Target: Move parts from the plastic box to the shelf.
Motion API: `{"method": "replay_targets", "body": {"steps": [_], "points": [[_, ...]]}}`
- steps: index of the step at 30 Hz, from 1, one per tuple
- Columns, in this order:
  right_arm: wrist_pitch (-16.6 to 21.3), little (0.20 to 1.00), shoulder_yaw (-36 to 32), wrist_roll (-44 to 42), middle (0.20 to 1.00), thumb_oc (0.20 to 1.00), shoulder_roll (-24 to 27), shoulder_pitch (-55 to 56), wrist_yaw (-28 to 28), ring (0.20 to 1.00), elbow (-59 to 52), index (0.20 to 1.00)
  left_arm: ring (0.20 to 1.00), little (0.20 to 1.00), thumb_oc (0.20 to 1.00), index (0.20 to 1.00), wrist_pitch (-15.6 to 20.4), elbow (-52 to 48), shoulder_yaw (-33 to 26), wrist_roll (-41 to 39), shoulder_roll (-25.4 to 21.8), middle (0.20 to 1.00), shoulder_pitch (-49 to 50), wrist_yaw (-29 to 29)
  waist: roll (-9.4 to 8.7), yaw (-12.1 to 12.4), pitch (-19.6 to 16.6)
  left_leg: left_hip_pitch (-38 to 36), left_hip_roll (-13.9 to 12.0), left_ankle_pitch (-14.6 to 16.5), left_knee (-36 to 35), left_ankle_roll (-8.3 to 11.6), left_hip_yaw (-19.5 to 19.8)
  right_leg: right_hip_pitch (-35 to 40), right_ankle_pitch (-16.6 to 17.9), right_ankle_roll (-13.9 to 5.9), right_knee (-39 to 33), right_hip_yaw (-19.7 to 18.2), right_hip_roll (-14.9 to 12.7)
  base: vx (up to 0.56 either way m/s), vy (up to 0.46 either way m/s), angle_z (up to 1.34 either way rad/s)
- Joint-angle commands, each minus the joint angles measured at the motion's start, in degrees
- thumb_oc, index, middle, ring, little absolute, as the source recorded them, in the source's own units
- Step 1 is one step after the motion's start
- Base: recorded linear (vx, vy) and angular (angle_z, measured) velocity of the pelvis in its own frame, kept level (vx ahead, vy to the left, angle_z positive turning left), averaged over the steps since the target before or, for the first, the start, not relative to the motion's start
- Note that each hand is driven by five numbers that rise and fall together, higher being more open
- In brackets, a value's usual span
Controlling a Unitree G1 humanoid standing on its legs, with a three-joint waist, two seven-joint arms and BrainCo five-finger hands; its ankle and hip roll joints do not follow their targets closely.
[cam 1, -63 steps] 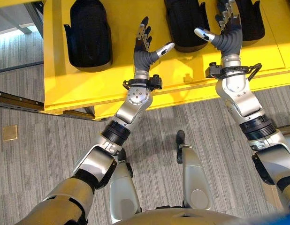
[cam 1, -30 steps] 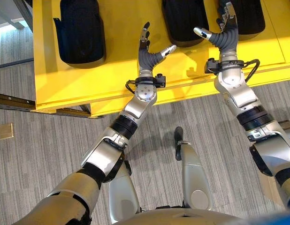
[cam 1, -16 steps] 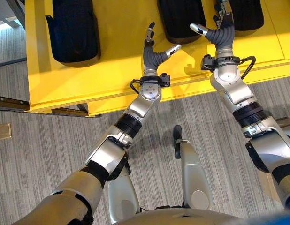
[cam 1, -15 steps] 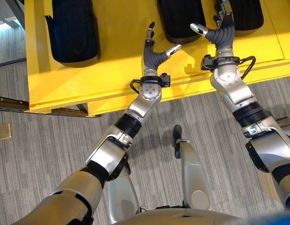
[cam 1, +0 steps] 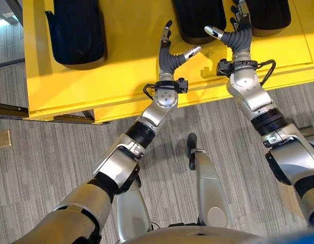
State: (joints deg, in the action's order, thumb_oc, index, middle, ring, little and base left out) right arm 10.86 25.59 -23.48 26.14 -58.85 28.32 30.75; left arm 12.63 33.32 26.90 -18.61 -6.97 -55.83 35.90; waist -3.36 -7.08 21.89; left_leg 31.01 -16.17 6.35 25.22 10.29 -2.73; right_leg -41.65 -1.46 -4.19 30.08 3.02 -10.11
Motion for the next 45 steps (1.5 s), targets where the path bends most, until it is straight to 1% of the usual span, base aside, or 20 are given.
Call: {"method": "replay_targets", "body": {"steps": [1, 13, 23, 37, 41, 42, 45], "points": [[3.14, 1.000, -1.34, -0.29, 1.000, 1.000, -2.36, -5.71, 0.64, 1.000, 1.02, 1.000, 1.000, 1.000, 1.000, 1.000, 2.04, 2.14, 0.41, 1.53, 1.24, 1.000, -6.13, 0.63, -0.35, -0.17, -0.32, 4.46, -1.60, -7.69, -3.04, -3.02, 0.50, 2.44, -2.25, -1.01, 3.07, 1.01, -0.30, 0.00, 0.000, 0.00], [3.25, 1.000, 0.20, -2.10, 1.000, 1.000, -3.74, -9.28, 0.67, 1.000, 6.87, 1.000, 1.000, 1.000, 1.000, 1.000, 2.09, 4.18, 0.65, 1.21, 1.34, 1.000, -7.93, 1.27, -0.54, 0.38, -0.23, 5.91, -1.72, -8.59, -3.80, -2.74, 1.37, 0.91, -2.84, -0.76, 4.26, 1.77, -0.07, 0.01, -0.015, 0.02], [3.28, 1.000, 0.71, -2.43, 1.000, 1.000, -3.85, -12.20, 1.10, 1.000, 9.23, 1.000, 1.000, 1.000, 1.000, 1.000, 1.98, 5.52, 0.74, 0.99, 1.40, 1.000, -9.50, 1.50, -0.65, 0.44, -0.08, 5.93, -1.80, -8.89, -4.43, -2.70, 1.61, 0.27, -3.49, -0.56, 5.04, 1.99, 0.18, 0.00, -0.004, 0.00], [2.11, 1.000, 3.41, -1.87, 1.000, 1.000, -4.36, -15.66, 0.45, 1.000, 14.30, 1.000, 1.000, 1.000, 1.000, 1.000, 1.41, 8.58, 1.70, 0.71, 2.00, 1.000, -12.65, 1.04, -0.80, 0.44, -0.27, 6.60, -1.73, -9.08, -4.60, -2.64, 2.13, -0.47, -3.87, -0.45, 5.73, 2.31, 0.33, 0.00, 0.000, 0.00], [1.01, 1.000, 5.42, -0.71, 1.000, 1.000, -5.19, -17.88, 0.05, 1.000, 18.87, 1.000, 1.000, 1.000, 1.000, 1.000, 1.27, 10.13, 2.46, 0.45, 2.71, 1.000, -13.85, 0.98, -0.87, 0.55, -0.35, 6.96, -1.51, -9.17, -4.58, -2.64, 2.36, -0.68, -3.88, -0.43, 6.03, 2.47, 0.34, 0.02, -0.002, 0.00], [0.68, 1.000, 5.90, -0.49, 1.000, 1.000, -5.33, -18.28, -0.09, 1.000, 19.77, 1.000, 1.000, 1.000, 1.000, 1.000, 1.16, 10.48, 2.69, 0.37, 2.91, 1.000, -13.98, 0.84, -0.91, 0.51, -0.59, 6.45, -1.41, -7.58, -4.18, -2.23, 2.59, -0.21, -5.39, -0.86, 6.65, 2.24, 0.28, 0.08, -0.006, 0.02], [-0.07, 1.000, 7.60, 0.02, 1.000, 1.000, -6.03, -20.04, -0.79, 1.000, 23.10, 1.000, 1.000, 1.000, 1.000, 1.000, 1.10, 11.10, 3.19, 0.29, 3.21, 1.000, -14.27, 0.49, -0.95, 0.65, -0.61, 6.73, -1.36, -7.55, -4.00, -2.26, 2.85, -0.37, -5.28, -0.86, 6.72, 2.35, 0.25, 0.00, 0.002, 0.04]]}}
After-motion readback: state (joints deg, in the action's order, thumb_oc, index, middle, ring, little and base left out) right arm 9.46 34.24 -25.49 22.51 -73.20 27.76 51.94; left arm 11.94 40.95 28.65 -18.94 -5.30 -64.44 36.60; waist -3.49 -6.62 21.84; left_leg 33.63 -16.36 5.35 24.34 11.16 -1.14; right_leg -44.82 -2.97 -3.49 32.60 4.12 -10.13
